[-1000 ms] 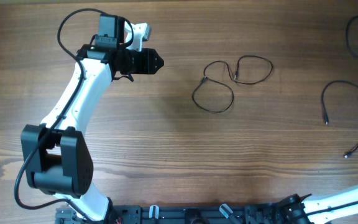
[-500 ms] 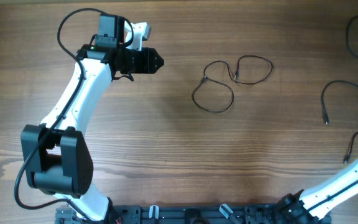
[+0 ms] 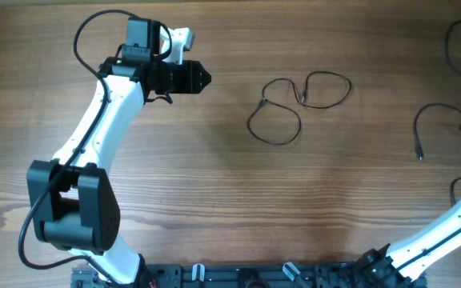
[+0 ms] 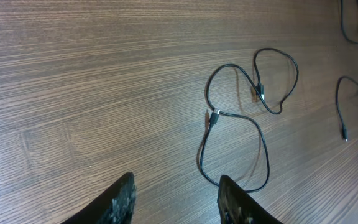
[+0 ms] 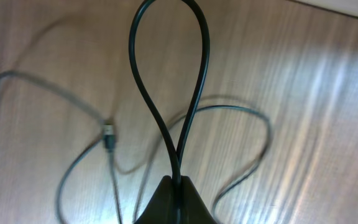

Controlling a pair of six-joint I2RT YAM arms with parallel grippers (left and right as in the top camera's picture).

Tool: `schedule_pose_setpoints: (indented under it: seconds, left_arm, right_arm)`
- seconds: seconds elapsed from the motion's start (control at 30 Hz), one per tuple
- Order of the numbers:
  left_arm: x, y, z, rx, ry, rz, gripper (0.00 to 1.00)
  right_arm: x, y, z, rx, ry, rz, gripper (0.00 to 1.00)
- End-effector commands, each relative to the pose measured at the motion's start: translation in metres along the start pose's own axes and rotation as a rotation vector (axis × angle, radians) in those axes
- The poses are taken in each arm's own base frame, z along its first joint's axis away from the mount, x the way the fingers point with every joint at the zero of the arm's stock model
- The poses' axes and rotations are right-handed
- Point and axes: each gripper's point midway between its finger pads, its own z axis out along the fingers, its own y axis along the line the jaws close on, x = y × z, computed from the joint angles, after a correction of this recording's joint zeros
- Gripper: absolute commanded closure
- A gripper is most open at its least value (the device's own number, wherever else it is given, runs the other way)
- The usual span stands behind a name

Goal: Untangle cables

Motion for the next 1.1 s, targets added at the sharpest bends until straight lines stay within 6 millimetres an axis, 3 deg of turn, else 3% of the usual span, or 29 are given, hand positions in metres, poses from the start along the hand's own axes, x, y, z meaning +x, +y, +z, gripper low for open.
schedule_pose_setpoints:
  seconds: [0.0,0.17,0.3,0.47,0.9,1.07]
  left_arm:
    - [-0.003,-0.01,-0.007,0.024,-0.019,0.012,0.56]
    - [-0.007,-0.01,-0.007,0.026,-0.035,0.02,0.54]
    - [-0.009,-0.011,-0.007,0.027,-0.043,0.025,0.54]
    - [-0.01,-0.011,-0.007,0.027,-0.045,0.03,0.53]
    - [-0.012,-0.011,-0.007,0.029,-0.056,0.036,0.51]
    - [-0.013,-0.011,-0.007,0.029,-0.058,0.037,0.5]
  right_arm:
    - [-0.014,-0.039,0.006,0.07,-0.009,0.107,0.96]
    - [-0.016,-0.086,0.012,0.099,0.048,0.224,0.96]
    - [-0.007,-0.104,0.007,0.117,0.09,0.285,0.96]
    - [-0.01,-0.108,-0.007,0.109,0.062,0.295,0.96]
    - [-0.008,-0.109,-0.008,0.115,0.066,0.305,0.95]
    - [-0.008,-0.11,-0.008,0.121,0.067,0.307,0.8]
